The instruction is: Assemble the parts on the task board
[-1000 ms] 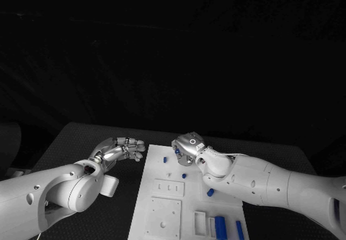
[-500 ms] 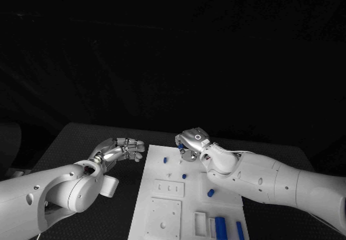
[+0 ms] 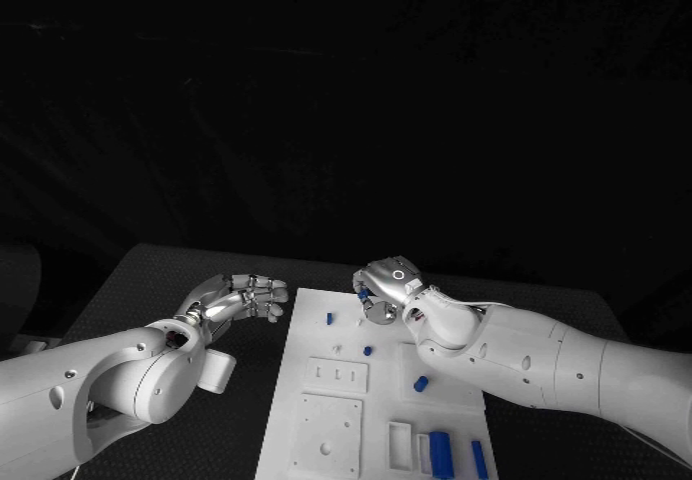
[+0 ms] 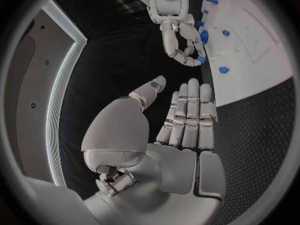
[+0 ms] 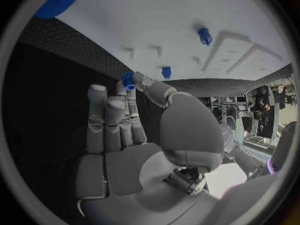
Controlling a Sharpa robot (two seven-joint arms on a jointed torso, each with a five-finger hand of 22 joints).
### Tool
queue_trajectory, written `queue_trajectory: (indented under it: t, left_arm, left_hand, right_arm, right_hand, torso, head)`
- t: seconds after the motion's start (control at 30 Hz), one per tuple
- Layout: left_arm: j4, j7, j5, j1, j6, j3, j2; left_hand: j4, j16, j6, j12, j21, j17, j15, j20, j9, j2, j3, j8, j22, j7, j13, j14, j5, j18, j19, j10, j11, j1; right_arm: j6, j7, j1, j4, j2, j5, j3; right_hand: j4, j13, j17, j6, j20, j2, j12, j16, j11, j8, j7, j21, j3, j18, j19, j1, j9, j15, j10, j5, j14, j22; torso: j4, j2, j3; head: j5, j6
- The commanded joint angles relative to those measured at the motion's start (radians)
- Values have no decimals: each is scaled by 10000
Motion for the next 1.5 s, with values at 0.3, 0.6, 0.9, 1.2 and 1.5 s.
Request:
queue_trajectory:
  t: [0.3,0.6,0.9,1.2,1.5]
  left_arm:
    - [-3,62,-56,16,134,8,15]
    - [-6,63,-57,16,139,8,14]
    - [-129,61,-92,13,142,6,140]
    - [-98,66,-91,13,138,6,120]
    - [-91,63,-91,13,130,6,97]
  left_hand:
    - [-57,-63,17,-72,40,24,23,-16,1,15,39,-62,217,51,-10,82,-61,206,-86,3,67,-96]
    - [-61,-69,17,-76,42,31,24,-15,3,14,43,-64,217,52,-10,83,-62,206,-88,3,68,-98]
    - [-60,-76,15,-82,46,39,25,-13,4,18,46,-69,216,54,-11,84,-63,205,-89,1,69,-109]
    - [-62,-82,13,-87,48,48,26,-12,5,21,50,-73,216,55,-11,85,-64,206,-91,0,70,-116]
    - [-71,-90,13,-92,51,57,26,-13,7,18,55,-76,215,55,-11,86,-64,207,-94,0,70,-115]
  right_arm:
    - [402,59,-153,-234,85,128,-41]
    - [585,97,-208,-342,102,130,-62]
    - [650,170,-229,-350,125,238,-67]
    - [702,270,-245,-374,188,316,-79]
    - [701,297,-256,-381,149,338,-94]
  right_hand:
    - [0,45,-19,77,-13,-82,62,52,113,-7,4,59,81,625,22,36,18,-60,610,23,-12,183]
    - [9,48,-21,78,-13,-87,57,54,112,-11,4,59,90,625,19,31,22,-60,613,23,-14,183]
    - [19,51,-24,76,-12,-100,49,57,113,-17,6,60,98,625,13,20,26,-59,613,23,-16,182]
    - [30,53,-29,74,-11,-109,40,58,115,-23,7,58,110,625,4,12,31,-58,613,23,-21,181]
    - [35,56,-32,73,-11,-112,33,58,115,-28,7,57,121,625,-2,11,35,-58,615,23,-24,180]
  torso:
    - [29,10,-18]
    - [23,8,-26]
    - [3,27,-39]
    - [33,30,-32]
    - [23,11,-35]
  head:
    - [-16,-33]
    - [-1,-40]
    - [-26,-25]
    - [-33,-72]
    - [-4,-117]
